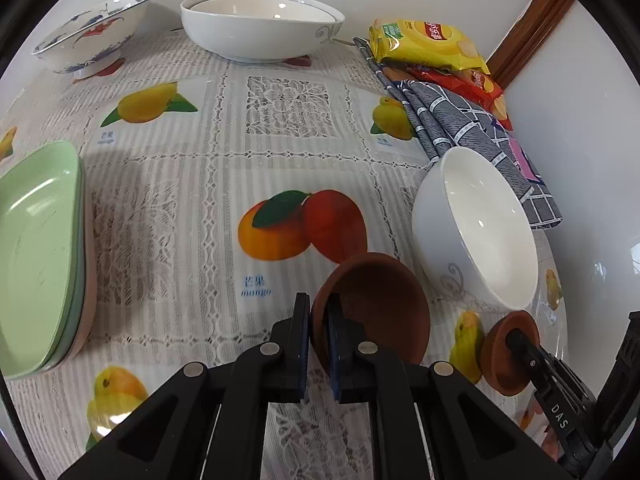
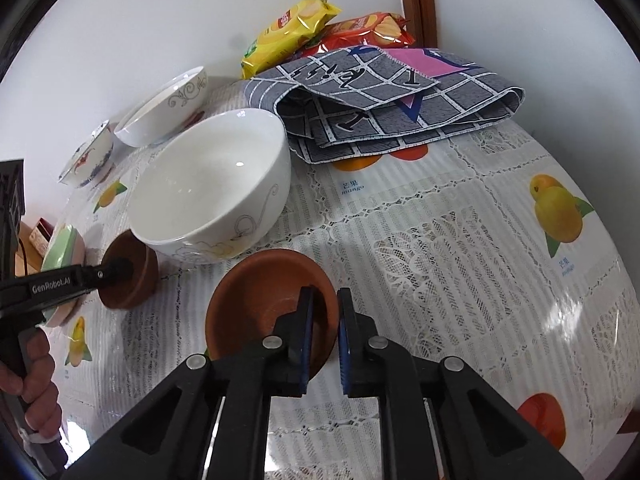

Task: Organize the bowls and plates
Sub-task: 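Lift the terracotta bowls off the table with both tools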

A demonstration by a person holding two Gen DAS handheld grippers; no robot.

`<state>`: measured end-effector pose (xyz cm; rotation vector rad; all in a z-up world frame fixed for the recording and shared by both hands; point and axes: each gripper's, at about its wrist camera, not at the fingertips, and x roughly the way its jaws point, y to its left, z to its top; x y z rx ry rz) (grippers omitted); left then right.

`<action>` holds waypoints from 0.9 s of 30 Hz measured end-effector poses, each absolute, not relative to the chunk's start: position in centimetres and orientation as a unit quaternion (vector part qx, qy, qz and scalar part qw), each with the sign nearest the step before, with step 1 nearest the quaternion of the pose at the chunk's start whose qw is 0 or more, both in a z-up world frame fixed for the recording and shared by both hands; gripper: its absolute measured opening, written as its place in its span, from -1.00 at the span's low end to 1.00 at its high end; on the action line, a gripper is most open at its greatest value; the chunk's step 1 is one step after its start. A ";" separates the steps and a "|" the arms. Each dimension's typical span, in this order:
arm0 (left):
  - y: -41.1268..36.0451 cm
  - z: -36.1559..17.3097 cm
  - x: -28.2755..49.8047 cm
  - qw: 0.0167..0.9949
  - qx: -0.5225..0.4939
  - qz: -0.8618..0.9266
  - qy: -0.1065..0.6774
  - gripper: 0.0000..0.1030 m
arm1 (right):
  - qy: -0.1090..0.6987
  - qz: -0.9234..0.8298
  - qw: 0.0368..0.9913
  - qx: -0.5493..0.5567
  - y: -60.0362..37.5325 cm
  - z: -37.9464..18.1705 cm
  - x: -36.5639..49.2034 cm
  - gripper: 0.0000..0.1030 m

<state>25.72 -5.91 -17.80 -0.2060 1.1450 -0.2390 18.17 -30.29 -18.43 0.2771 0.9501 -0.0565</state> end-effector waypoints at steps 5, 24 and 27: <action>-5.0 -17.1 24.5 0.828 -0.108 -0.114 0.539 -0.84 | 0.450 -0.026 0.882 0.137 -30.0 -17.6 17.2 -0.82; -2.3 -10.2 18.7 0.864 -0.103 -0.115 0.480 -0.84 | 0.426 -0.039 0.894 0.132 -28.5 -12.1 13.1 -0.81; -2.0 -9.0 17.3 0.869 -0.099 -0.115 0.471 -0.84 | 0.424 -0.038 0.894 0.141 -28.3 -11.1 12.3 -0.81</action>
